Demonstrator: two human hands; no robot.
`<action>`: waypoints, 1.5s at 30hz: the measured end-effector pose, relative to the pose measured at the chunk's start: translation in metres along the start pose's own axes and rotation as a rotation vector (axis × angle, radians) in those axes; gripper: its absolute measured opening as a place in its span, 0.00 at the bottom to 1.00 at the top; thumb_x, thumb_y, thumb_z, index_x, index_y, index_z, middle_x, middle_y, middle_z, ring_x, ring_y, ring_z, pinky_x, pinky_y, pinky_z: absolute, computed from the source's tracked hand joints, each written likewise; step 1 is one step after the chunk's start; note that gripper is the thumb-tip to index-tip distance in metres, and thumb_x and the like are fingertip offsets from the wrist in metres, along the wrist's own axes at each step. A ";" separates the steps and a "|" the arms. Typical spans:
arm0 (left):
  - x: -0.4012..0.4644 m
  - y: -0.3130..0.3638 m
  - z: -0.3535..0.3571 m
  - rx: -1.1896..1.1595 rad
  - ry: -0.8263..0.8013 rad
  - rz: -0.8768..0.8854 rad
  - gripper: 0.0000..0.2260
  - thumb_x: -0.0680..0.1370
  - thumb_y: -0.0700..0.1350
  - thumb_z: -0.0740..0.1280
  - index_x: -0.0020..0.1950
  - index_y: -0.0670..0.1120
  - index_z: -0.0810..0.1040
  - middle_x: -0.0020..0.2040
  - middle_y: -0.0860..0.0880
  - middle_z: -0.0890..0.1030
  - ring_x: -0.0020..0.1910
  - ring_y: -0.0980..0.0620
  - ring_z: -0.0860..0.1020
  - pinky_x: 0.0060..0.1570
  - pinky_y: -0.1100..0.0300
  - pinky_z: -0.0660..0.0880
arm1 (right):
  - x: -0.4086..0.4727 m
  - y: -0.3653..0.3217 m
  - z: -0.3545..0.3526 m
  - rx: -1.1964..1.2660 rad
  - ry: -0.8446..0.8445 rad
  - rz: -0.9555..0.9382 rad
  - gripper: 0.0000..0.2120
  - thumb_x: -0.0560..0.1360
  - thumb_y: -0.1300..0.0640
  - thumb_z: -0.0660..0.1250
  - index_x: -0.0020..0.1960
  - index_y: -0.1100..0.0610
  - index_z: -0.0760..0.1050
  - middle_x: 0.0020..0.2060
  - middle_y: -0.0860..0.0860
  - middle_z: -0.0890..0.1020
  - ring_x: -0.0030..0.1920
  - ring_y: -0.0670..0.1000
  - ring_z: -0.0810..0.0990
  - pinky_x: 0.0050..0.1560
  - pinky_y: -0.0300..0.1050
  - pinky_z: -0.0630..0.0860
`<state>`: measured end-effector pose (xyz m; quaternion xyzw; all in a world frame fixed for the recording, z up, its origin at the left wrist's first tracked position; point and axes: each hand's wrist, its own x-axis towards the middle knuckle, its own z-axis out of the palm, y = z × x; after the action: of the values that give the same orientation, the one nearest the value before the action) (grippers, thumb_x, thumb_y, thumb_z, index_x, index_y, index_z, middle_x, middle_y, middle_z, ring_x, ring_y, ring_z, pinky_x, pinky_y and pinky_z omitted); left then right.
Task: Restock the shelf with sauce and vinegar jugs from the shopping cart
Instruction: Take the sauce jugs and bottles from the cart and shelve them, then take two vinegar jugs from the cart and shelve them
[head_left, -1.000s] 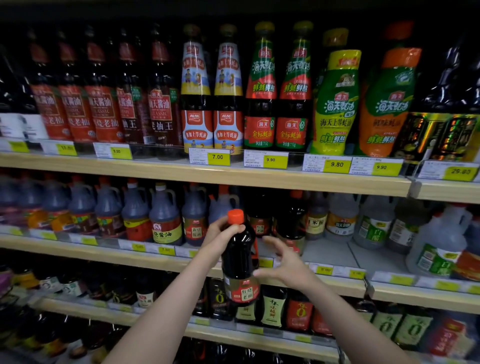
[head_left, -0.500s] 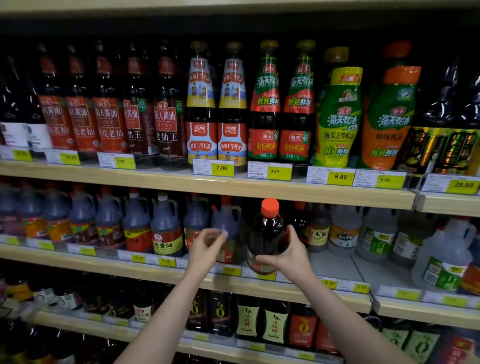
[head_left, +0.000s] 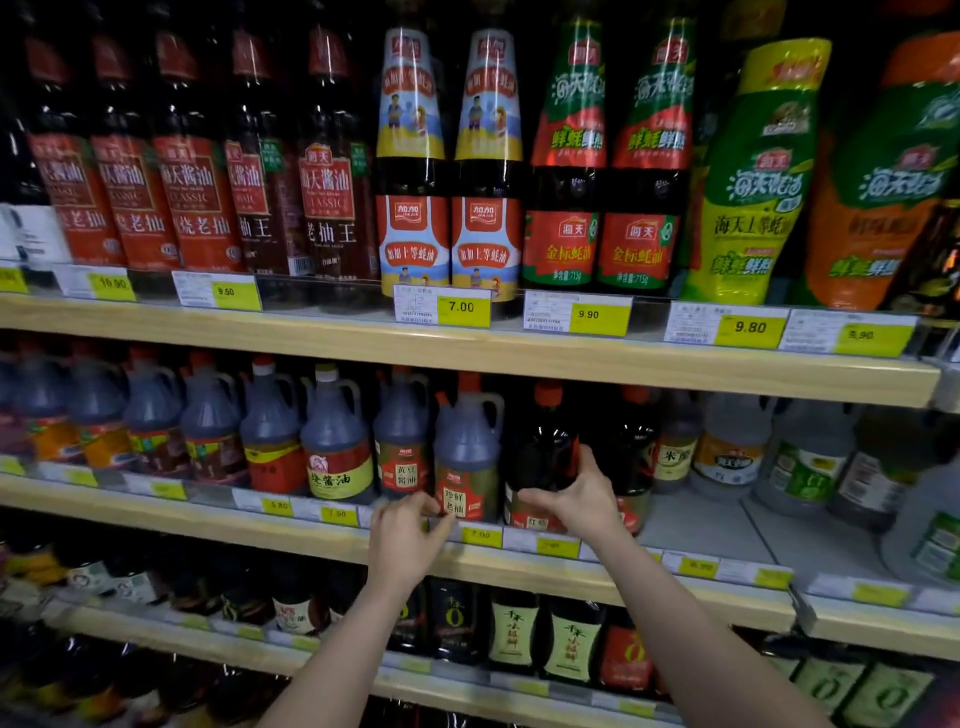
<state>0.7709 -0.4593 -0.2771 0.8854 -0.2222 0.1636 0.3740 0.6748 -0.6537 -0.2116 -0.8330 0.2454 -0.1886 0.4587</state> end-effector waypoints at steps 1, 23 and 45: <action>0.001 0.000 0.000 -0.004 -0.001 0.004 0.08 0.70 0.49 0.73 0.39 0.45 0.80 0.38 0.52 0.83 0.39 0.51 0.78 0.48 0.55 0.71 | 0.000 -0.001 0.000 -0.010 -0.013 -0.003 0.52 0.61 0.47 0.79 0.75 0.57 0.54 0.66 0.59 0.73 0.65 0.58 0.72 0.61 0.48 0.71; 0.015 0.024 -0.078 -0.180 -0.335 -0.100 0.05 0.73 0.45 0.70 0.41 0.50 0.74 0.37 0.53 0.78 0.40 0.53 0.78 0.43 0.60 0.73 | -0.053 -0.036 -0.043 -0.118 -0.053 0.065 0.21 0.73 0.52 0.69 0.63 0.58 0.71 0.41 0.47 0.78 0.48 0.52 0.79 0.51 0.48 0.75; -0.244 -0.078 -0.354 -0.110 -0.093 -0.498 0.03 0.75 0.46 0.69 0.45 0.48 0.76 0.37 0.49 0.82 0.37 0.56 0.80 0.41 0.57 0.75 | -0.278 -0.134 0.129 -0.177 -0.777 -0.120 0.04 0.75 0.57 0.66 0.50 0.55 0.76 0.42 0.52 0.79 0.43 0.49 0.78 0.46 0.40 0.74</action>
<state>0.5601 -0.0845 -0.1981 0.8978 -0.0227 0.0130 0.4396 0.5517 -0.3440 -0.1877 -0.8915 0.0201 0.1356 0.4318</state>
